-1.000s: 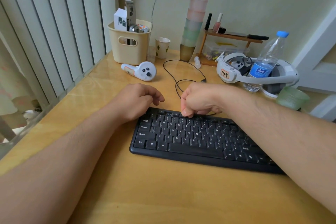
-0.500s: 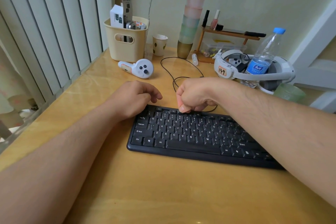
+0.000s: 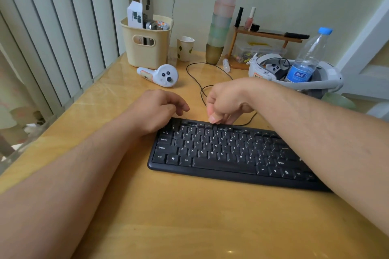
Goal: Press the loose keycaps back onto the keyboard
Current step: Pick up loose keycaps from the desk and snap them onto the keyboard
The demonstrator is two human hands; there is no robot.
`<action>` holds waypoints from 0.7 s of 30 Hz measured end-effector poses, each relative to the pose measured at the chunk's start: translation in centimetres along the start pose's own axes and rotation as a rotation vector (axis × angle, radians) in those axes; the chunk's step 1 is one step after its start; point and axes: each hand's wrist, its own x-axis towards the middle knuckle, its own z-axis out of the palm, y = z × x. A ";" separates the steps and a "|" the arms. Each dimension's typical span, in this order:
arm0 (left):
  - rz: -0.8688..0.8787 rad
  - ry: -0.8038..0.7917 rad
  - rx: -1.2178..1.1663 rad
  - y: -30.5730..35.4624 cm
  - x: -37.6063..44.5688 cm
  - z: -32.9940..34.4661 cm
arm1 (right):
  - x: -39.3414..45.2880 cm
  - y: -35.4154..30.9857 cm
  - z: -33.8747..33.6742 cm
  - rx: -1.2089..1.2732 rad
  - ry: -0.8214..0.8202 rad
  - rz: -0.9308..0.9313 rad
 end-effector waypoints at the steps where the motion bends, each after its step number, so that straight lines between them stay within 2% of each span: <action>1: 0.003 -0.001 -0.001 0.0 0.0 0.0 | -0.2 0.4 -0.1 0.054 0.012 -0.009; 4: 0.004 -0.013 0.003 0.1 0.0 0.2 | -0.6 1.1 0.3 0.129 0.058 -0.053; 8: 0.009 -0.023 0.024 0.3 0.0 0.2 | -1.1 0.9 1.3 -0.078 0.180 -0.062; 11: 0.007 -0.027 0.022 0.5 -0.1 0.2 | -1.5 1.1 0.9 0.029 0.192 -0.085; 13: 0.019 -0.039 0.002 0.7 -0.3 0.2 | -1.5 1.4 0.8 0.015 0.179 -0.094; 15: 0.076 -0.065 -0.019 1.3 -0.5 0.4 | -1.3 2.1 1.0 -0.021 0.185 -0.108; 17: 0.173 -0.098 0.017 1.8 -0.6 0.6 | -0.9 3.2 0.7 0.124 0.217 -0.151; 19: 0.267 -0.136 0.104 2.1 -0.5 0.9 | -0.6 4.8 -0.1 0.307 0.340 -0.164; 21: 0.301 -0.171 0.169 2.2 -0.5 1.1 | -0.1 6.8 -0.9 0.355 0.524 -0.149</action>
